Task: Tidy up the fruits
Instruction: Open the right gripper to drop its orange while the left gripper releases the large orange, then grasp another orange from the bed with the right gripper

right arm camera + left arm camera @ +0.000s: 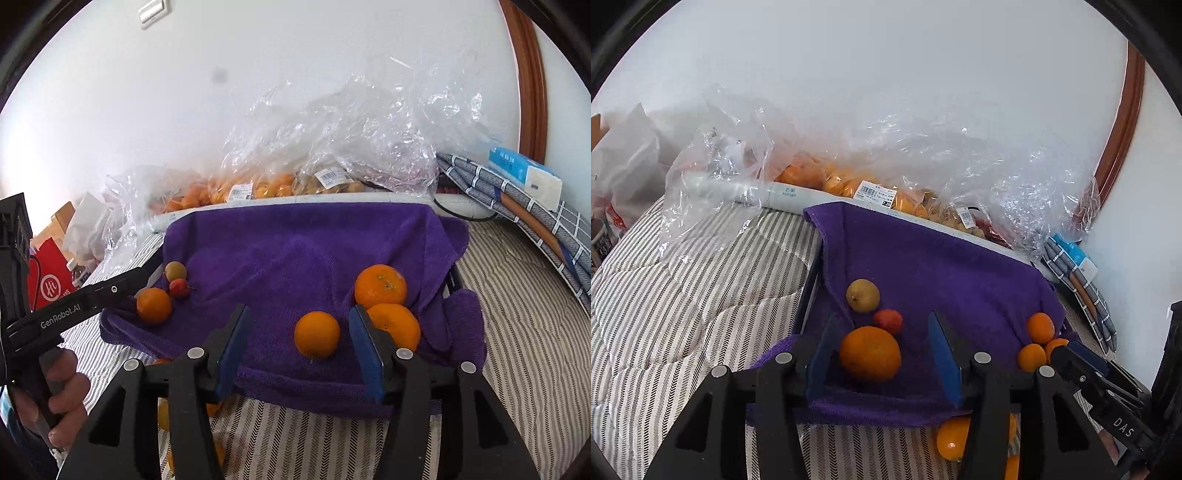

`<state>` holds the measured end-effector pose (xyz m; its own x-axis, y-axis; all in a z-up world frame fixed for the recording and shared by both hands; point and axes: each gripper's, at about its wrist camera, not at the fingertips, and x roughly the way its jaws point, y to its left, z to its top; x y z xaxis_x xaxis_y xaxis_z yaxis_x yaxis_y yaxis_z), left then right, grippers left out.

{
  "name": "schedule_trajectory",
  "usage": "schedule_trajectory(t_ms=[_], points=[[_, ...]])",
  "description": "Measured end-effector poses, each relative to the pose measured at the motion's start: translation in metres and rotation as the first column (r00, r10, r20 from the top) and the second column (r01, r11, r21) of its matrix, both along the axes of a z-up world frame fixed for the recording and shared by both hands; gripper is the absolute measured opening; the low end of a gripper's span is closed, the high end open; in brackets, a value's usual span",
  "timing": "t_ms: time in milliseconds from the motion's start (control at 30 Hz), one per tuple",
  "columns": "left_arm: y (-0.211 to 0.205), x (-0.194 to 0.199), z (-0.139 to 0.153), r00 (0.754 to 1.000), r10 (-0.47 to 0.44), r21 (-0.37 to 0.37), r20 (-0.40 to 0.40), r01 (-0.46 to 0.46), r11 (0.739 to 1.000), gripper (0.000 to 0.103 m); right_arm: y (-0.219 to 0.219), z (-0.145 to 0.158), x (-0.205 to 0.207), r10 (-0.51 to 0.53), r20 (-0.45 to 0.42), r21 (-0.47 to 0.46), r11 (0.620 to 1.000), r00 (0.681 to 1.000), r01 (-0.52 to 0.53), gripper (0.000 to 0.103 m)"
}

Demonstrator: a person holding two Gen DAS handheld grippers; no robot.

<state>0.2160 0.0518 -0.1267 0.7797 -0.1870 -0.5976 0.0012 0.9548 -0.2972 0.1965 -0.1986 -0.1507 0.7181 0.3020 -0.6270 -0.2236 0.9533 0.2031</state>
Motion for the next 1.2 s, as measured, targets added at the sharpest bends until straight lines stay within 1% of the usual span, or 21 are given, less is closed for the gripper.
schedule_trajectory(t_ms=[67, 167, 267, 333, 467, 533, 600, 667, 733, 833, 967, 1067, 1200], points=[[0.0, -0.003, 0.002, 1.0, 0.007, 0.013, 0.013, -0.007, 1.0, 0.049, -0.004, 0.005, -0.004, -0.027, 0.017, 0.005, 1.0, 0.999, 0.027, 0.055], [0.001, -0.006, 0.004, 1.0, 0.014, 0.03, 0.027, -0.015, 0.999, 0.049, -0.011, 0.013, -0.013, -0.068, 0.007, 0.023, 0.997, 0.998, 0.068, 0.055], [0.003, -0.011, 0.006, 0.999, 0.01, 0.007, 0.035, -0.01, 1.0, 0.049, -0.014, 0.016, -0.026, -0.09, -0.024, 0.043, 0.995, 0.996, 0.091, 0.055], [0.003, -0.015, 0.006, 0.999, -0.003, -0.004, 0.032, 0.003, 1.0, 0.049, -0.013, 0.018, -0.036, -0.082, -0.039, 0.031, 0.996, 0.996, 0.083, 0.055], [0.004, -0.024, 0.006, 0.999, -0.001, 0.012, 0.038, 0.0, 1.0, 0.049, -0.004, 0.017, -0.06, -0.062, -0.05, -0.01, 0.998, 0.997, 0.061, 0.055], [0.004, -0.027, 0.006, 0.999, 0.01, 0.029, 0.045, -0.012, 1.0, 0.049, 0.001, 0.016, -0.071, -0.056, -0.054, -0.031, 0.998, 0.997, 0.055, 0.053], [0.004, -0.029, 0.005, 0.999, 0.009, 0.046, 0.035, -0.011, 0.999, 0.049, 0.007, 0.013, -0.078, -0.046, -0.07, -0.037, 0.998, 0.996, 0.044, 0.05], [0.006, -0.032, 0.002, 1.0, 0.004, 0.048, 0.016, -0.004, 0.999, 0.049, 0.014, 0.01, -0.084, -0.025, -0.085, -0.036, 0.999, 0.996, 0.022, 0.049], [0.008, -0.039, 0.002, 1.0, 0.002, 0.054, 0.02, -0.003, 0.999, 0.051, 0.023, 0.006, -0.089, 0.009, -0.09, -0.037, 0.999, 0.996, -0.013, 0.049], [0.012, -0.05, 0.002, 1.0, -0.004, 0.055, 0.015, 0.003, 0.998, 0.052, 0.036, -0.001, -0.091, 0.037, -0.092, -0.057, 0.997, 0.995, -0.042, 0.049], [0.016, -0.059, 0.002, 1.0, -0.008, 0.056, 0.016, 0.007, 0.998, 0.052, 0.049, -0.014, -0.083, 0.065, -0.149, -0.054, 0.996, 0.987, -0.074, 0.048], [0.016, -0.059, 0.002, 1.0, -0.009, 0.054, 0.013, 0.008, 0.999, 0.052, 0.055, -0.022, -0.077, 0.071, -0.187, -0.068, 0.994, 0.98, -0.085, 0.043], [0.016, -0.057, 0.0, 1.0, -0.023, 0.044, -0.004, 0.023, 0.999, 0.052, 0.058, -0.028, -0.071, 0.087, -0.228, -0.063, 0.993, 0.97, -0.104, 0.038]])
